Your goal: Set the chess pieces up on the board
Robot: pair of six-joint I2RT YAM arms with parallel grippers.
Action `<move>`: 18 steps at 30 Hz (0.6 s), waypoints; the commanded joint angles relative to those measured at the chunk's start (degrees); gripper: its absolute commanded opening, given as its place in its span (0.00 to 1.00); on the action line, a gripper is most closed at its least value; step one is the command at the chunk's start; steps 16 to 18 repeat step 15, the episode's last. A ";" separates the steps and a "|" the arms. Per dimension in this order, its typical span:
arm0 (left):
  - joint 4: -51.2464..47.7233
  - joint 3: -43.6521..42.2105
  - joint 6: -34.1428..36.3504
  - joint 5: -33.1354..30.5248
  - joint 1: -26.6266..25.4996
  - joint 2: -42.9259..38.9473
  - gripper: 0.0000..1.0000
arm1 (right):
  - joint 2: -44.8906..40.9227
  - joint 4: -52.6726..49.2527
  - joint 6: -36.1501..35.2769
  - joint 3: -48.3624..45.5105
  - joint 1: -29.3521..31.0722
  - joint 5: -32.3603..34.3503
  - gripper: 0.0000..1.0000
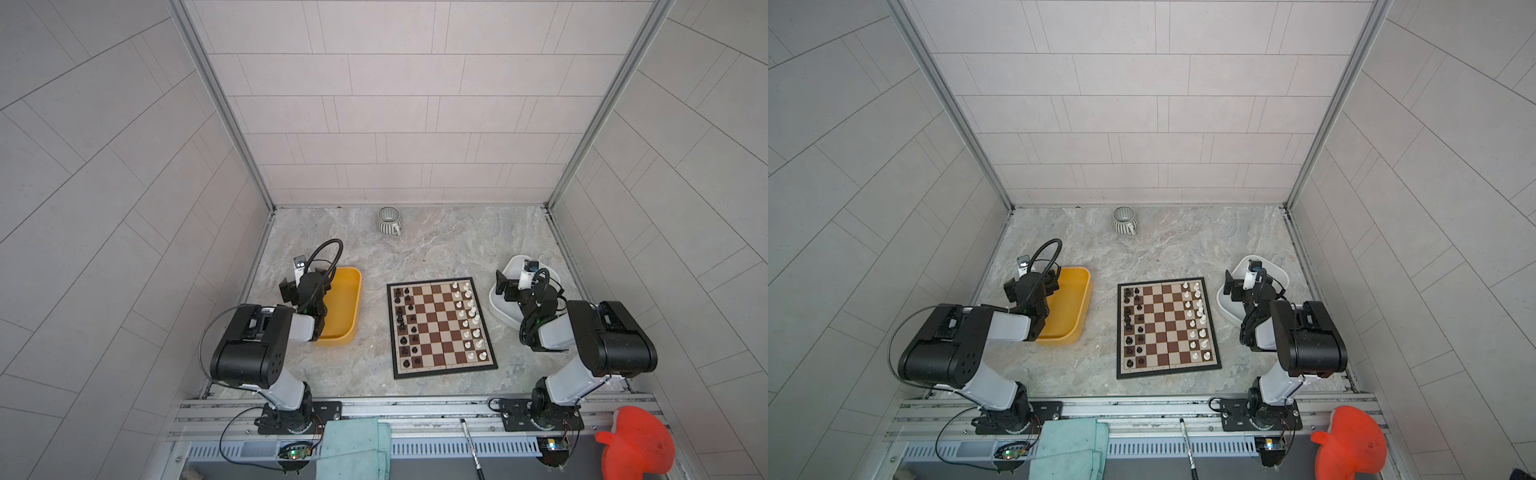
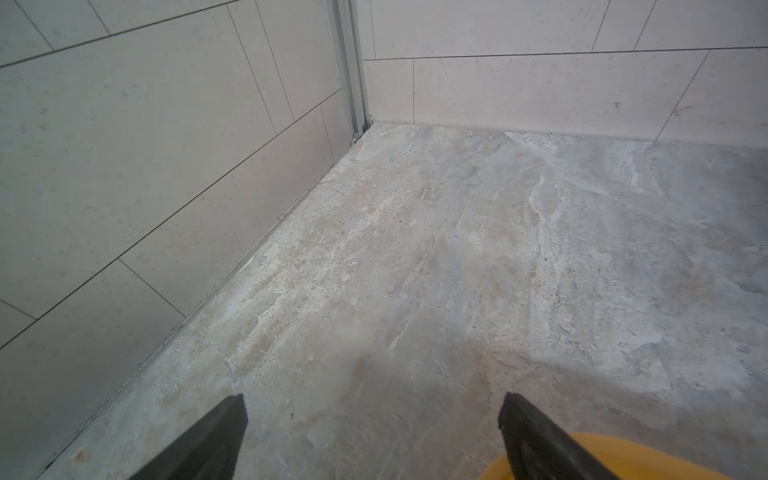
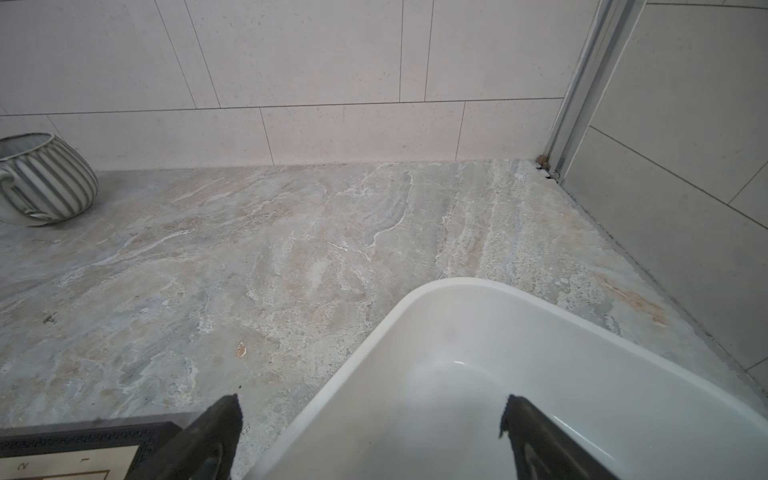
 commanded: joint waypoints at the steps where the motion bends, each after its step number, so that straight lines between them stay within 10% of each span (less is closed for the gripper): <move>1: 2.88 0.01 1.44 0.72 -0.06 0.39 1.00 | -0.38 -2.83 -1.67 1.85 0.29 -1.81 0.99; 18: 4.29 -0.34 3.52 1.02 -1.80 0.79 1.00 | -0.05 0.84 -0.57 0.02 0.30 1.31 0.99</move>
